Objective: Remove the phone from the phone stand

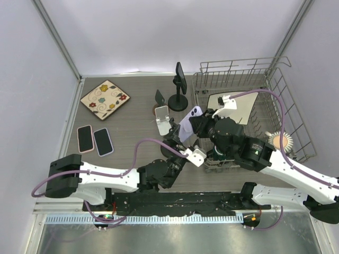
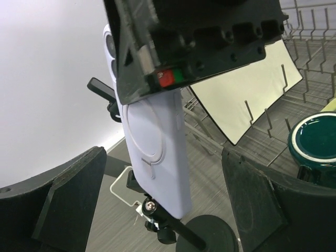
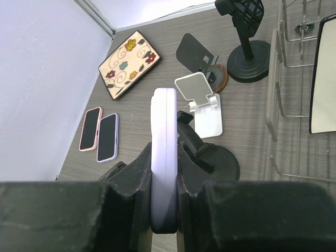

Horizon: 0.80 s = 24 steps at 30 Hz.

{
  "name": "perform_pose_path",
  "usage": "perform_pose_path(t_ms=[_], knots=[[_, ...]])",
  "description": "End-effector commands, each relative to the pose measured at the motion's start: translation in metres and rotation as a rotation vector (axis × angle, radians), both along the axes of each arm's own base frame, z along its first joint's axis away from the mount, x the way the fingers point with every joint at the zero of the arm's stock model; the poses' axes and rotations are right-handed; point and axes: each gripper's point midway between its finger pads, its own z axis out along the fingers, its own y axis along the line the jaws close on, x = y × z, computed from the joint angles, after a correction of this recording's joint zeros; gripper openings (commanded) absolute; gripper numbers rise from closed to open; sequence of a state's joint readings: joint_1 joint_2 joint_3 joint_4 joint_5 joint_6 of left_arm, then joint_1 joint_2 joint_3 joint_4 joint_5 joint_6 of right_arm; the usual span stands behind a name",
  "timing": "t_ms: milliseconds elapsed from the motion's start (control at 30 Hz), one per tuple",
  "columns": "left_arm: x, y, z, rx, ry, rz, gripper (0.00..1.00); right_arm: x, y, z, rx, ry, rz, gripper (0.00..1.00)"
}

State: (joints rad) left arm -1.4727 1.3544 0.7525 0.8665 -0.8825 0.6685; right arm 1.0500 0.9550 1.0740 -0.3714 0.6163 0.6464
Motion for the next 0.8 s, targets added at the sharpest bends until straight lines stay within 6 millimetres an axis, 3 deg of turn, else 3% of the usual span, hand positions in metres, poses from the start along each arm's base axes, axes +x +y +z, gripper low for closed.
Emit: perform_pose_path(t_ms=[0,167,267,300,467,500,600,700,733,767], knots=[[0.003,-0.003,0.027,-0.093,-0.029,0.046,0.95,-0.002,0.005,0.042,0.196,-0.053,0.008,0.01],[0.01,-0.004,0.023,-0.056,-0.044,0.121,0.86,-0.004,0.009,0.042,0.232,-0.043,0.025,0.01],[0.012,0.0,0.019,-0.045,-0.041,0.169,0.75,-0.004,0.008,0.042,0.241,-0.044,0.016,0.01],[0.013,0.002,0.021,-0.059,-0.041,0.18,0.65,-0.004,0.007,0.04,0.245,-0.043,0.011,0.01],[0.014,0.007,0.019,-0.07,-0.029,0.204,0.35,-0.005,0.006,0.042,0.282,-0.049,0.009,0.01],[0.014,0.009,0.019,-0.07,-0.025,0.212,0.23,-0.005,0.005,0.042,0.287,-0.049,0.007,0.01],[0.013,0.012,0.02,-0.081,-0.019,0.215,0.02,-0.004,0.004,0.041,0.295,-0.054,0.001,0.02],[0.011,0.014,0.02,-0.088,-0.014,0.213,0.0,-0.006,0.005,0.043,0.312,-0.064,0.013,0.17],[0.011,0.017,0.022,-0.098,-0.01,0.217,0.0,-0.007,0.004,0.048,0.335,-0.08,0.018,0.29],[0.011,0.018,0.023,-0.099,-0.009,0.222,0.0,-0.008,0.003,0.05,0.343,-0.091,0.023,0.36]])
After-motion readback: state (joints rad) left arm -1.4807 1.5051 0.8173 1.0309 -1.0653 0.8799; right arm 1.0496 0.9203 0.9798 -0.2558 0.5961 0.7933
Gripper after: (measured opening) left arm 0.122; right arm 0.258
